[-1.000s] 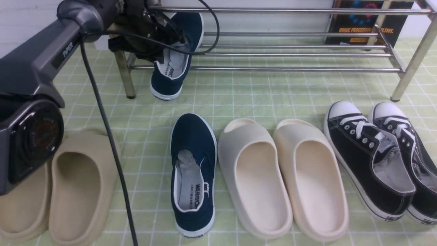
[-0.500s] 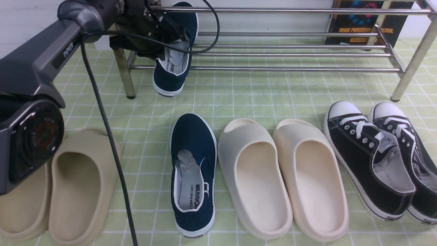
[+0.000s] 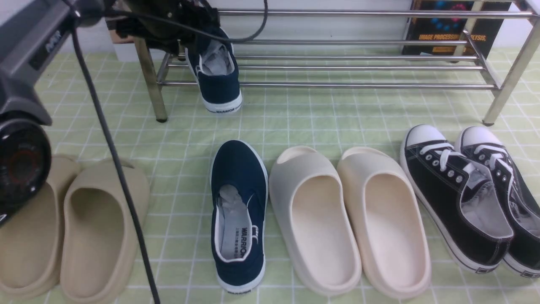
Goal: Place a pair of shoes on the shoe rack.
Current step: Use the left arm to put a shoe into the shoe rack
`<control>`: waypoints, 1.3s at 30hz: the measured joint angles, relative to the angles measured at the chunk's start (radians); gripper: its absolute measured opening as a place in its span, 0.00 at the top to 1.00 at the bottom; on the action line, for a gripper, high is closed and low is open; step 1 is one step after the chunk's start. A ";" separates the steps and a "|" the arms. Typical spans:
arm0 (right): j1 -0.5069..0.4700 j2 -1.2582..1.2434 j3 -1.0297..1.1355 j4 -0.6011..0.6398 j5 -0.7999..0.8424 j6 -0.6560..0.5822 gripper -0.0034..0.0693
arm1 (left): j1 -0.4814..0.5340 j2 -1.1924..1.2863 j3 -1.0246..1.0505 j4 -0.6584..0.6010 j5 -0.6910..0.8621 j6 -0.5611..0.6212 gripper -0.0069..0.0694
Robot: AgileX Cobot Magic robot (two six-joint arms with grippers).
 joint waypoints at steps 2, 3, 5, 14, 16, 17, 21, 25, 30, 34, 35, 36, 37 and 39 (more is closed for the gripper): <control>0.000 0.000 0.000 0.000 0.000 0.000 0.62 | -0.001 -0.035 -0.001 0.027 0.047 0.000 0.63; 0.000 0.000 0.000 0.000 0.000 0.000 0.62 | -0.001 -0.046 -0.001 0.030 0.062 0.000 0.64; 0.000 0.000 0.000 0.000 0.000 0.000 0.62 | -0.009 -0.086 -0.004 0.042 0.121 0.000 0.71; 0.000 0.000 0.000 0.000 0.000 0.000 0.62 | -0.148 -0.123 0.132 -0.008 0.191 0.049 0.93; 0.000 0.000 0.000 0.000 0.000 0.000 0.62 | -0.170 -0.123 0.197 -0.032 0.185 0.052 0.93; 0.000 0.000 0.000 0.000 0.000 0.000 0.62 | -0.184 -0.123 0.240 -0.052 0.160 0.053 0.93; 0.000 0.000 0.000 0.000 0.000 0.000 0.62 | -0.195 -0.113 0.382 -0.067 0.028 0.053 0.93; 0.000 0.000 0.000 0.000 0.000 0.000 0.62 | -0.168 -0.103 0.453 -0.052 -0.100 0.015 0.93; 0.000 0.000 0.000 0.000 0.000 0.000 0.62 | -0.098 -0.103 0.459 -0.052 -0.287 -0.067 0.93; 0.000 0.000 0.000 0.000 0.000 0.000 0.62 | -0.071 -0.103 0.460 -0.081 -0.297 -0.072 0.93; 0.000 0.000 0.000 0.000 0.000 0.000 0.62 | -0.062 -0.103 0.460 -0.090 -0.300 -0.072 0.93; 0.000 0.000 0.000 0.000 0.000 0.000 0.62 | -0.049 -0.103 0.460 -0.100 -0.308 -0.072 0.93; 0.000 0.000 0.000 0.000 0.000 0.000 0.62 | -0.039 -0.103 0.460 -0.104 -0.312 -0.073 0.93; 0.000 0.000 0.000 0.000 0.000 0.000 0.62 | -0.018 -0.103 0.460 -0.117 -0.325 -0.073 0.93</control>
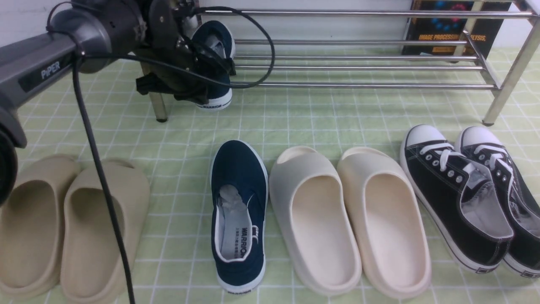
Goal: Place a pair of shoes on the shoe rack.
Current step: Use the left arm to put a shoe into the shoe rack, then use the left arm to grab the shoe closest to it
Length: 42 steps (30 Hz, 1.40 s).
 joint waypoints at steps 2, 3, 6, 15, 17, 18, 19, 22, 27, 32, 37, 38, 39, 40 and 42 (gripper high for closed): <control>0.000 0.000 0.000 0.000 0.000 0.000 0.62 | 0.018 0.000 0.000 -0.014 -0.025 0.000 0.93; 0.000 0.000 0.000 0.000 0.000 0.000 0.62 | 0.023 0.000 0.000 -0.019 -0.047 0.000 0.93; 0.000 0.000 0.000 0.000 0.000 0.000 0.62 | 0.025 0.004 0.000 -0.023 -0.086 0.000 0.93; 0.000 0.000 0.000 0.000 0.000 0.000 0.62 | 0.026 0.032 0.001 -0.030 -0.144 0.000 0.93; 0.000 0.000 0.000 0.000 0.000 0.000 0.62 | 0.026 0.032 0.001 -0.023 -0.146 0.000 0.93; 0.000 0.000 0.000 0.000 0.000 0.000 0.62 | 0.026 0.032 0.001 -0.018 -0.144 0.000 0.93; 0.000 0.000 0.000 0.000 0.000 0.000 0.62 | 0.026 0.032 -0.001 -0.011 -0.135 0.000 0.93; 0.000 0.000 0.000 0.000 0.000 0.000 0.62 | 0.026 0.025 -0.032 0.023 -0.059 0.000 0.93; 0.000 0.000 0.000 0.000 0.000 0.000 0.62 | 0.028 -0.035 -0.124 0.065 0.151 0.006 0.93; 0.000 0.000 0.000 0.000 0.000 0.000 0.62 | 0.024 -0.144 -0.215 0.071 0.374 0.085 0.93; 0.000 0.000 0.000 0.000 0.000 0.000 0.62 | -0.034 -0.254 -0.225 0.131 0.507 0.118 0.93; 0.000 0.000 0.000 0.000 0.000 0.000 0.62 | -0.056 -0.278 -0.217 0.155 0.512 0.117 0.93; 0.000 0.000 0.000 0.000 0.000 0.000 0.62 | -0.082 -0.302 -0.195 0.180 0.513 0.109 0.93; 0.000 0.000 0.000 0.000 0.000 0.000 0.62 | -0.102 -0.323 -0.173 0.205 0.514 0.099 0.93; 0.000 0.000 0.000 0.000 0.000 0.000 0.62 | -0.173 -0.398 -0.070 0.261 0.517 0.050 0.93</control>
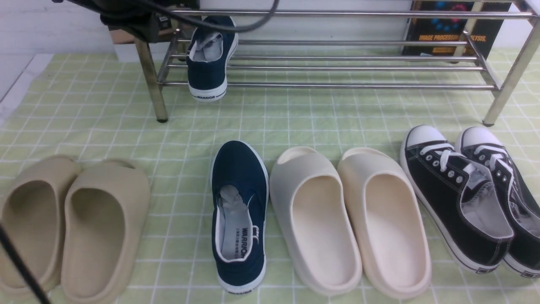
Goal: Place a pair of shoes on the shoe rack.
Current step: Use the left arm to grab the shoe closest to it
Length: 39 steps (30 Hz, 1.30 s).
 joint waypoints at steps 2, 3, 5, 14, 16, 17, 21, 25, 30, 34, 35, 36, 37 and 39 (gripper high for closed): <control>0.000 0.000 0.000 0.000 0.000 0.000 0.62 | -0.046 -0.064 0.097 0.020 0.000 -0.035 0.93; 0.000 0.000 0.000 0.000 0.000 0.000 0.62 | -0.076 -0.109 0.180 0.020 0.000 -0.060 0.93; 0.000 0.000 0.000 0.000 0.000 0.000 0.62 | -0.103 -0.157 0.277 0.008 -0.003 -0.080 0.93; 0.000 0.000 0.000 0.000 0.000 0.000 0.62 | -0.120 -0.241 0.655 -0.093 -0.204 -0.158 0.93; 0.000 0.000 0.000 0.000 0.000 0.000 0.62 | -0.120 -0.214 0.690 -0.112 -0.237 -0.163 0.92; 0.000 0.000 0.000 0.000 0.000 0.000 0.62 | -0.120 -0.194 0.699 -0.123 -0.250 -0.164 0.91; 0.000 0.000 0.000 0.000 0.000 0.000 0.62 | -0.120 -0.115 0.707 -0.168 -0.297 -0.166 0.79; 0.000 0.000 0.000 0.000 0.000 0.000 0.62 | -0.120 -0.048 0.707 -0.225 -0.315 -0.168 0.57; 0.000 0.000 0.000 0.000 0.000 0.000 0.62 | -0.120 0.035 0.707 -0.239 -0.352 -0.165 0.38; 0.000 0.000 0.000 0.000 0.000 0.000 0.62 | -0.120 0.102 0.707 -0.249 -0.395 -0.165 0.38; 0.000 0.000 0.000 0.000 0.000 0.000 0.62 | -0.120 0.102 0.707 -0.249 -0.395 -0.165 0.38; 0.000 0.000 0.000 0.000 0.000 0.000 0.62 | -0.120 0.124 0.707 -0.253 -0.402 -0.165 0.42; 0.000 0.000 0.000 0.000 0.000 0.000 0.62 | -0.120 0.132 0.707 -0.256 -0.405 -0.165 0.46; 0.000 0.000 0.000 0.000 0.000 0.000 0.62 | -0.120 0.142 0.707 -0.258 -0.406 -0.165 0.59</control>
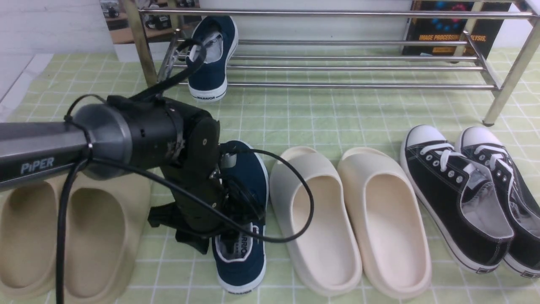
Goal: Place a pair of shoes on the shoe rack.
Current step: Use the left arm to grab the shoe closest to it, then use the left arm to put a shoe into the shoe rack
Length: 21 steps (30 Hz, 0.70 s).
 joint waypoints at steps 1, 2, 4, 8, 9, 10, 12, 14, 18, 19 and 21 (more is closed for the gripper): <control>0.000 0.000 0.000 0.000 0.000 0.000 0.62 | 0.000 0.000 0.000 -0.001 0.000 0.001 0.66; 0.000 0.000 0.000 0.000 0.000 0.000 0.62 | 0.000 -0.001 0.000 -0.001 0.001 0.002 0.71; 0.000 0.000 0.000 0.000 0.000 0.000 0.62 | 0.000 -0.009 0.000 -0.001 0.001 0.003 0.84; 0.000 0.000 0.000 0.000 0.000 0.000 0.62 | 0.000 -0.058 -0.010 0.002 0.030 0.009 0.92; 0.000 0.000 0.000 0.000 0.000 0.000 0.62 | 0.000 -0.061 -0.014 0.002 0.033 0.009 0.92; 0.000 0.000 0.000 0.000 0.000 0.000 0.62 | 0.000 -0.095 -0.031 0.004 0.062 0.015 0.92; 0.000 0.000 0.000 0.000 0.000 0.000 0.62 | 0.003 -0.128 -0.068 0.005 0.086 0.021 0.92; 0.000 0.000 0.000 0.000 0.000 0.000 0.62 | 0.011 -0.148 -0.107 0.002 0.090 0.027 0.92; 0.000 0.000 0.000 0.000 0.000 0.000 0.62 | 0.045 -0.164 -0.232 -0.021 0.090 0.060 0.92; 0.000 0.000 0.000 0.000 0.000 0.000 0.62 | 0.071 -0.153 -0.283 -0.036 0.093 0.084 0.92; 0.000 0.000 0.000 0.000 0.000 0.000 0.62 | 0.103 -0.133 -0.332 -0.055 0.100 0.097 0.92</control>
